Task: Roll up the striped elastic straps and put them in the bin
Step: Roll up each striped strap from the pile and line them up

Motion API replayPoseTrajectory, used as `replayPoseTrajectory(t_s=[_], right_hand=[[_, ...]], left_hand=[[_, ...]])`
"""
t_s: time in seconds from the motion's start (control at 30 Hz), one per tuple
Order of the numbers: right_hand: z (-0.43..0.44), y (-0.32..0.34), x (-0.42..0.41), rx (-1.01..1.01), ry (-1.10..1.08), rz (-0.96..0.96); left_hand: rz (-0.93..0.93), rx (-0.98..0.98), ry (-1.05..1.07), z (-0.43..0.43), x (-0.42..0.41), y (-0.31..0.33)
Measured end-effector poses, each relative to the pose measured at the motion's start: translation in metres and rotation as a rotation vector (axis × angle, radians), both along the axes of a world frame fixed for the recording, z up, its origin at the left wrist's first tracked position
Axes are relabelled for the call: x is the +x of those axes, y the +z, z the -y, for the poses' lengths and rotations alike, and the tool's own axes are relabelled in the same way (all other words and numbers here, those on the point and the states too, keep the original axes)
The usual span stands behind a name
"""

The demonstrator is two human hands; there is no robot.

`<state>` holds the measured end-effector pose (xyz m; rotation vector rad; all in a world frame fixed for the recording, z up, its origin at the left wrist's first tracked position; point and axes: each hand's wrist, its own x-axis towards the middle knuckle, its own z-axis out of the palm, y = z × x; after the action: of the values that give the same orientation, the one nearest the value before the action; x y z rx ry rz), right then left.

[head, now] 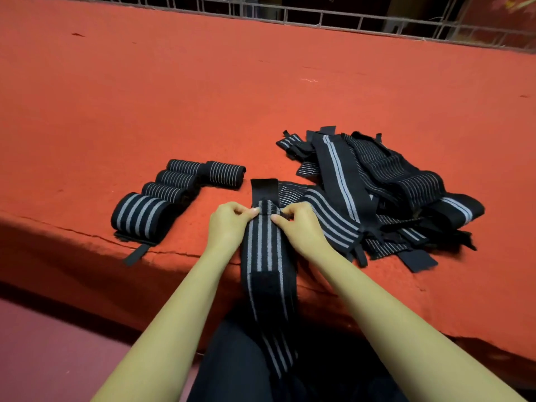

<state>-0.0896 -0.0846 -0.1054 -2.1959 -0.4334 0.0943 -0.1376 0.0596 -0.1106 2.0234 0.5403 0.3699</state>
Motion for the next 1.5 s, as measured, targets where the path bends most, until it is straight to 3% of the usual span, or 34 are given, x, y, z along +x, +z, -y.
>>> replayPoseTrajectory(t_s=[0.17,0.33,0.53,0.77,1.03,1.2,1.33,1.5], right_hand=[[-0.005,-0.006,0.018,-0.029,-0.03,-0.003],[0.001,-0.018,0.021,0.157,-0.07,-0.068],[0.006,-0.027,0.017,0.42,-0.084,-0.138],[0.005,-0.025,0.012,0.502,-0.068,-0.139],[0.006,-0.027,0.011,0.516,-0.03,-0.067],[0.007,-0.028,0.013,0.563,-0.036,-0.09],[0.008,-0.025,0.012,0.719,-0.023,-0.236],[0.006,-0.024,0.01,0.735,-0.013,-0.229]], left_hand=[[0.068,0.178,0.057,-0.001,0.021,-0.014],[0.063,0.214,0.037,0.007,0.024,-0.023],[0.215,0.02,-0.032,0.003,0.016,-0.021],[0.282,-0.116,-0.071,0.004,0.015,-0.016],[0.311,-0.456,-0.082,0.0,0.013,-0.012],[0.333,-0.479,-0.106,0.001,0.013,-0.012],[0.341,-0.491,-0.134,0.001,0.013,-0.014],[0.339,-0.512,-0.151,0.001,0.016,-0.017]])
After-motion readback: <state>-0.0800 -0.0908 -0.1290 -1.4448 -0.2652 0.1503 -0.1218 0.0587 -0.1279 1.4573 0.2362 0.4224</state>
